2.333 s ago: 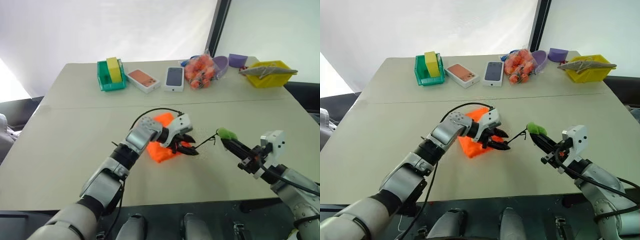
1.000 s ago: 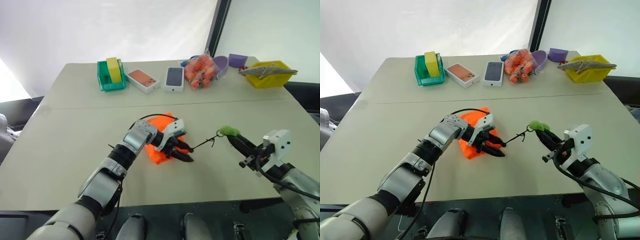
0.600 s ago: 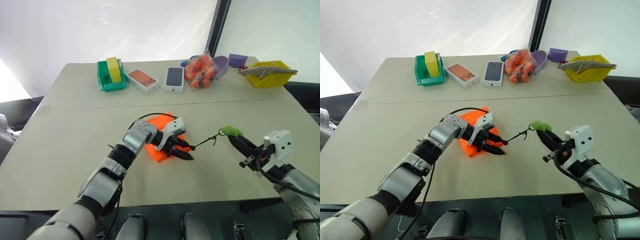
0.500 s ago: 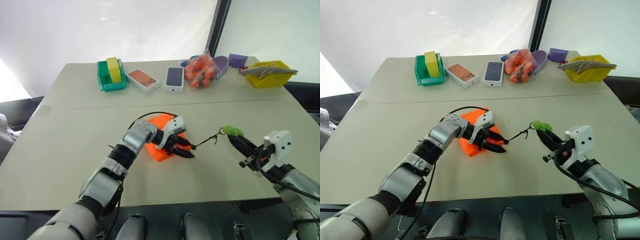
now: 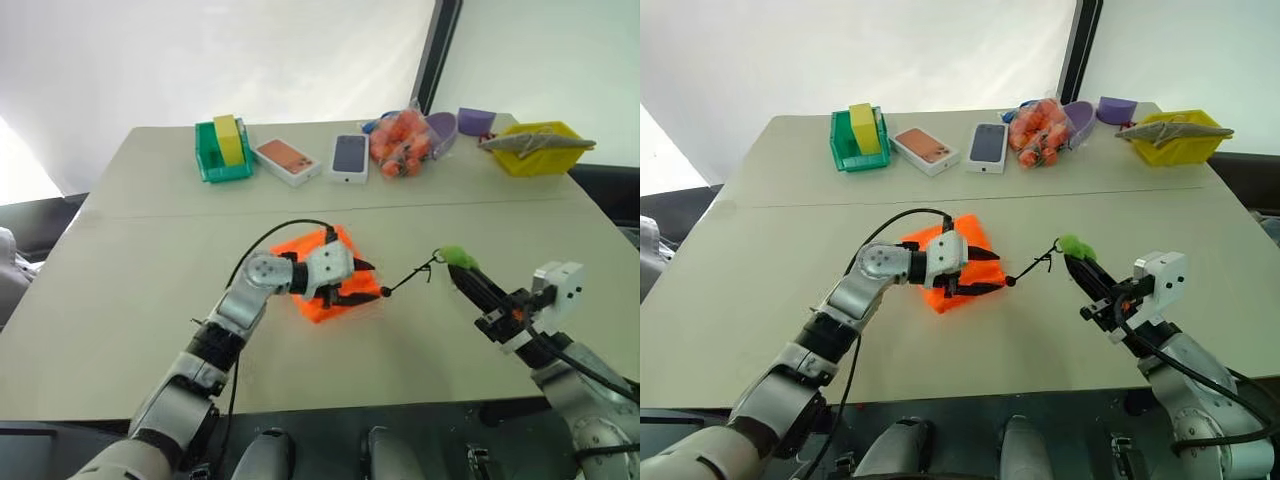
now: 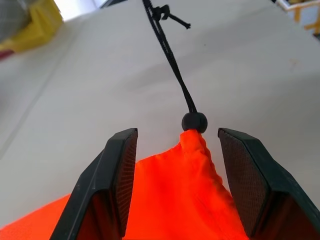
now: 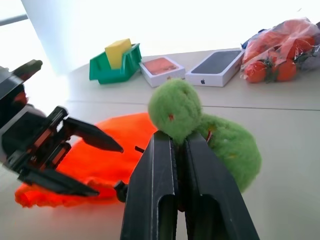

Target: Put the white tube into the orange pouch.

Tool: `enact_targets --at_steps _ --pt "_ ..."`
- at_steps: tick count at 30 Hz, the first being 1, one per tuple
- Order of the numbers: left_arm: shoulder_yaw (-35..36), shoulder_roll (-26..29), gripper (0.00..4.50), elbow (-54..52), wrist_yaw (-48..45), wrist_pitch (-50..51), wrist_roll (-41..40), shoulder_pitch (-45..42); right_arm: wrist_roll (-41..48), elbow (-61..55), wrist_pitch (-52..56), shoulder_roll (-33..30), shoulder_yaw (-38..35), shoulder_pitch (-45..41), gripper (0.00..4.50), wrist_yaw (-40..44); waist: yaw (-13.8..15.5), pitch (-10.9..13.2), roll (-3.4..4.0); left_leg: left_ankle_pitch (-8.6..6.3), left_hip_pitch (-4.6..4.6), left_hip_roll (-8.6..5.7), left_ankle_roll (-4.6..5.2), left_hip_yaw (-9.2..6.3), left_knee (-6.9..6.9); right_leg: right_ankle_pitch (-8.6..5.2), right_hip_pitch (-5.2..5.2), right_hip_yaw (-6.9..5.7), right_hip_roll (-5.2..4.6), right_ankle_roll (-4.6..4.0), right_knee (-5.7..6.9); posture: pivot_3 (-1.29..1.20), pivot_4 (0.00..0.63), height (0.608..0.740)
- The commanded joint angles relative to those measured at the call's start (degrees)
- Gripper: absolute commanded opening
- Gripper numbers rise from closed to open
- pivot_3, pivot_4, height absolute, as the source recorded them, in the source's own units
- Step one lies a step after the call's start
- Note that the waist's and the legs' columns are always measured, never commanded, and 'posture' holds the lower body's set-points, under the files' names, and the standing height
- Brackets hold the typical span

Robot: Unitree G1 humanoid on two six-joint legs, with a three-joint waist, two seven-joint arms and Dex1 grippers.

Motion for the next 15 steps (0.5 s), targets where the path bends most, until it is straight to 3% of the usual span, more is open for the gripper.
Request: enact_targets --at_steps 1,7,15 --pt "-1.14 -0.04 2.72 -3.98 8.99 -10.54 6.44 2.23 4.75 -2.21 0.64 1.26 -0.89 -0.65 0.0 -1.25 0.04 0.0 0.0 0.0 0.02 0.0 0.0 0.0 0.01 0.0 0.03 0.0 0.0 -0.01 -0.01 0.0 0.15 0.74" --pt "-2.21 -0.85 2.72 -5.85 19.66 -18.48 12.97 5.51 13.34 -1.13 3.44 2.09 -2.83 -0.05 0.0 -3.56 0.01 -0.01 0.01 0.0 0.03 0.0 0.0 0.0 0.01 0.0 0.05 0.02 0.0 0.0 -0.02 0.0 0.15 0.74" --pt "-5.27 -2.19 2.72 -9.81 24.52 -15.47 18.22 10.03 26.83 -1.73 5.08 3.15 -6.24 4.16 0.0 -7.25 -0.09 -0.05 0.09 0.0 0.05 0.0 0.01 0.02 0.0 -0.01 0.07 0.02 0.0 0.02 -0.02 0.0 0.15 0.74"
